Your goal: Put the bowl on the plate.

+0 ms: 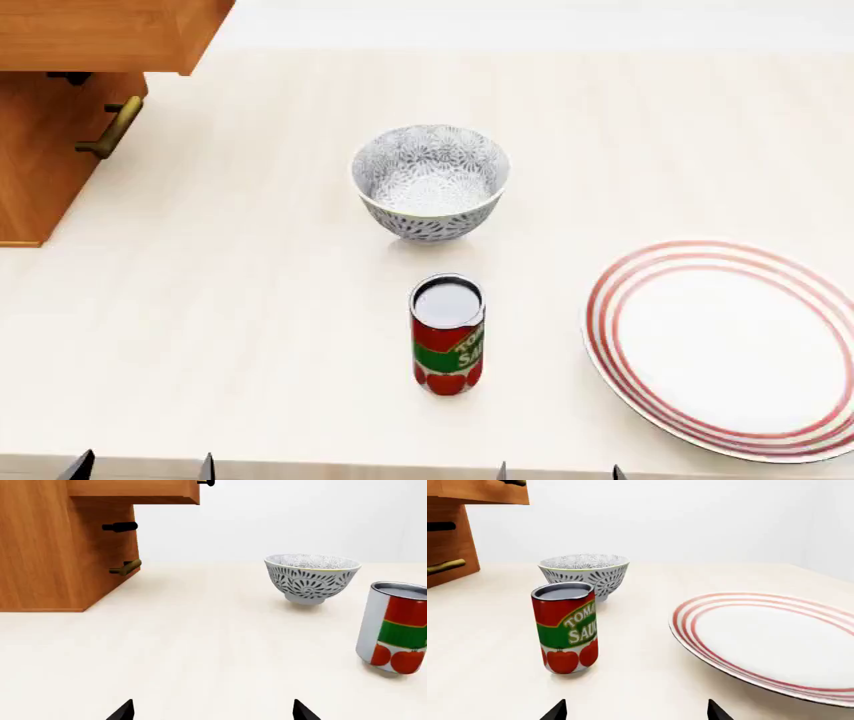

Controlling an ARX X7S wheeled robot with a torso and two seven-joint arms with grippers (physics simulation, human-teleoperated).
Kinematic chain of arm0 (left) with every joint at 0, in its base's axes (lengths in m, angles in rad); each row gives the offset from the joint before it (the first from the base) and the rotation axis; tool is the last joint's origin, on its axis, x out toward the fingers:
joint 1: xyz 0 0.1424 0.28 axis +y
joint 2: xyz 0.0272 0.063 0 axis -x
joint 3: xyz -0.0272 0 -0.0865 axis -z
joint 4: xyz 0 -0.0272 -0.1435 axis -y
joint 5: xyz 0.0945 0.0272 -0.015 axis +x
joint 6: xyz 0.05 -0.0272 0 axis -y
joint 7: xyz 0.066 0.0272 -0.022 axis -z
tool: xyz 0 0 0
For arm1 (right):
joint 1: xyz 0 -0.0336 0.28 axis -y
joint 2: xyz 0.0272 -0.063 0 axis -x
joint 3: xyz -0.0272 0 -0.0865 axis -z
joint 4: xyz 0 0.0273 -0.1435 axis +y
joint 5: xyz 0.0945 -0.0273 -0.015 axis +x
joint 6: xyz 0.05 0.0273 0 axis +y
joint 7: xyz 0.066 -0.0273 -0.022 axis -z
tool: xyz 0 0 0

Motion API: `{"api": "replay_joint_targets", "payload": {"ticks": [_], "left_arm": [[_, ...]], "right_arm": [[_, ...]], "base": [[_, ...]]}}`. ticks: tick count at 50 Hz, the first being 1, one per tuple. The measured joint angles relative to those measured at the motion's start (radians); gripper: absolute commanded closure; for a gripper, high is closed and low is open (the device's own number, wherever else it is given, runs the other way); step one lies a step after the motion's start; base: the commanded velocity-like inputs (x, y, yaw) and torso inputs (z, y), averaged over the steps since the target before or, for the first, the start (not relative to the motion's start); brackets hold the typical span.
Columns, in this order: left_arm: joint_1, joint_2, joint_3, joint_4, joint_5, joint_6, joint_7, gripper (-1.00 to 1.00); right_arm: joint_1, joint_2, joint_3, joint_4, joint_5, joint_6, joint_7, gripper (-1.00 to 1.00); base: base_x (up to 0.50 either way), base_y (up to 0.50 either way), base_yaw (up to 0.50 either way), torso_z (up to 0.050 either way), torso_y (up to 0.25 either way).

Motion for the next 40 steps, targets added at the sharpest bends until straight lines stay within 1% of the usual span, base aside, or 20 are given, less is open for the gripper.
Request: {"api": "replay_joint_targets", "payload": {"ticks": [18, 29, 35, 40], "left_arm": [[0.003, -0.039, 0.042, 0.009, -0.04, -0.003, -0.032, -1.0], [-0.018, -0.064, 0.057, 0.012, -0.055, -0.013, -0.057, -1.0], [-0.03, -0.076, 0.061, 0.017, -0.062, -0.018, -0.069, -1.0], [-0.037, -0.085, 0.064, 0.02, -0.067, -0.02, -0.079, -1.0]], "right_arm": [[-0.001, 0.037, -0.048, 0.003, 0.023, 0.002, 0.049, -1.0], [-0.007, 0.06, -0.076, -0.018, 0.018, 0.011, 0.085, -1.0], [-0.003, 0.057, -0.094, -0.128, 0.013, 0.133, 0.116, -1.0], [0.009, 0.061, -0.104, -0.188, 0.016, 0.196, 0.132, -1.0]], "base": [[0.0, 0.0, 0.0, 0.0, 0.0], [0.0, 0.0, 0.0, 0.0, 0.0], [0.0, 0.0, 0.0, 0.0, 0.0], [0.0, 0.0, 0.0, 0.0, 0.0]]}}
